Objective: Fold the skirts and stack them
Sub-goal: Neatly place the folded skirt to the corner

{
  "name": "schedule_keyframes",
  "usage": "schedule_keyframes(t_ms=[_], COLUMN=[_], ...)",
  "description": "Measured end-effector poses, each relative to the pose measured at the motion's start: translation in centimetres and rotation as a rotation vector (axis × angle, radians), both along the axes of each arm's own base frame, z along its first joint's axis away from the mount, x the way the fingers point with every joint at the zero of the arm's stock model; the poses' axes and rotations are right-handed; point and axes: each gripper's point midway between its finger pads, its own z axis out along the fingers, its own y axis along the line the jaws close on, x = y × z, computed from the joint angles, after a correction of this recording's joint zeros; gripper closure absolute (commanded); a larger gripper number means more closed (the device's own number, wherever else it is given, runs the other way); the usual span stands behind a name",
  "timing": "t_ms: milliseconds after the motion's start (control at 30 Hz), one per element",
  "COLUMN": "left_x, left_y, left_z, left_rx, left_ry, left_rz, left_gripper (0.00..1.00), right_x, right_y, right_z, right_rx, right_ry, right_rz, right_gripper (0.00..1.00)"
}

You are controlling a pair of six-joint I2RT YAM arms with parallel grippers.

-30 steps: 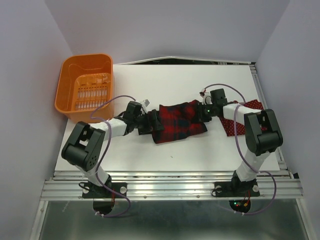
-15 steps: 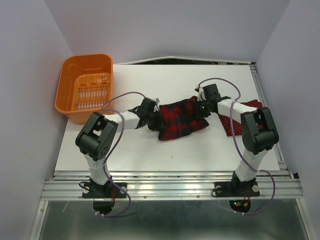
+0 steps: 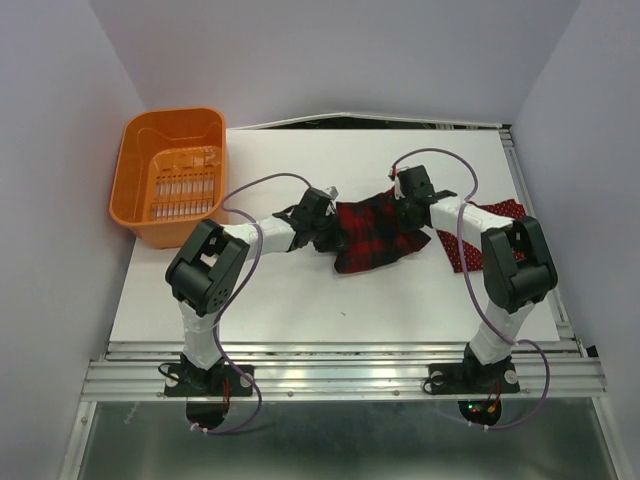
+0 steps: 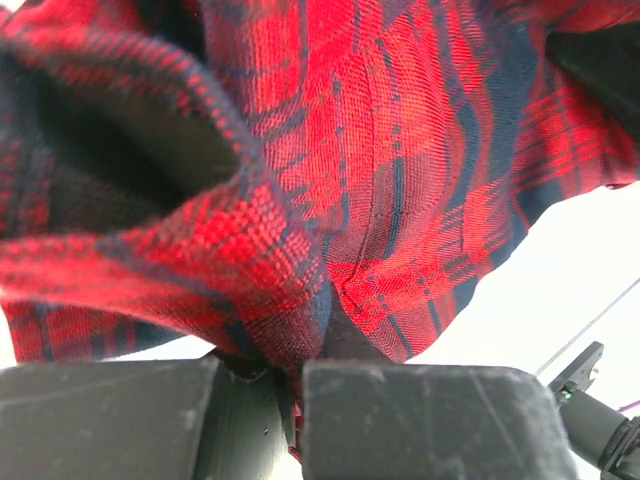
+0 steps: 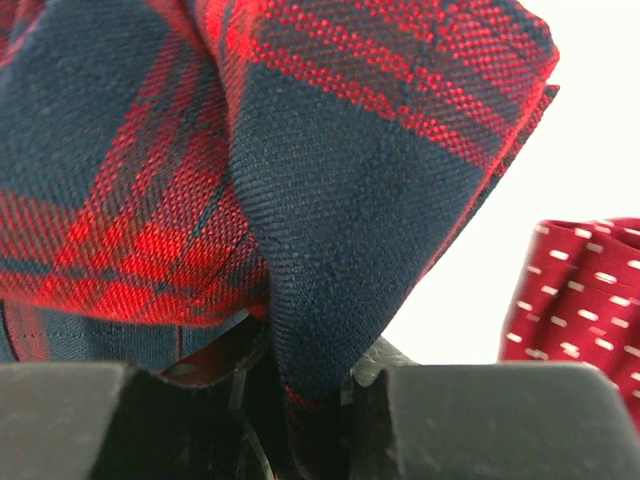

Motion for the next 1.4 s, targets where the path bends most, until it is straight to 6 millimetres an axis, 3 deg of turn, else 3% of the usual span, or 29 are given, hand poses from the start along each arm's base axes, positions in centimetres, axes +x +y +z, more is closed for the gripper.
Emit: schedule_keyframes(t_ms=[167, 367, 500, 700, 900, 1100, 1200, 1300, 1400], left_x=[1.4, 2.9, 2.6, 2.8, 2.1, -0.1, -0.7, -1.2, -1.4], left_y=[-1.5, -4.0, -6.5, -11.7, -17.8, -24.2, -26.6, -28.0, -28.4], left_z=[2.4, 6.3, 8.7, 12.0, 13.4, 12.7, 11.2, 9.6, 7.5], left_rx=[-0.036, -0.091, -0.129, -0.22, -0.307, -0.382, -0.399, -0.406, -0.395], left_ry=[-0.064, -0.162, -0.217, -0.301, -0.36, -0.396, -0.4, -0.395, -0.374], left_rz=[-0.008, -0.046, -0.094, -0.171, -0.257, -0.349, -0.378, -0.392, -0.394], left_gripper=[1.0, 1.0, 1.0, 1.0, 1.0, 1.0, 1.0, 1.0, 1.0], right_x=[0.3, 0.8, 0.8, 0.7, -0.7, -3.2, -4.4, -5.1, -5.2], right_y=[-1.2, -2.5, -4.2, -9.5, -17.1, -24.7, -27.3, -29.0, -29.5], right_z=[1.2, 4.4, 7.0, 10.4, 12.9, 12.9, 12.5, 11.7, 10.1], right_rx=[-0.083, -0.141, -0.17, -0.226, -0.266, -0.291, -0.297, -0.293, -0.276], right_ry=[-0.026, -0.097, -0.145, -0.198, -0.205, -0.148, -0.12, -0.088, -0.047], right_rz=[0.01, 0.016, 0.004, -0.063, -0.168, -0.255, -0.288, -0.3, -0.29], right_gripper=[0.99, 0.99, 0.99, 0.99, 0.99, 0.99, 0.99, 0.99, 0.99])
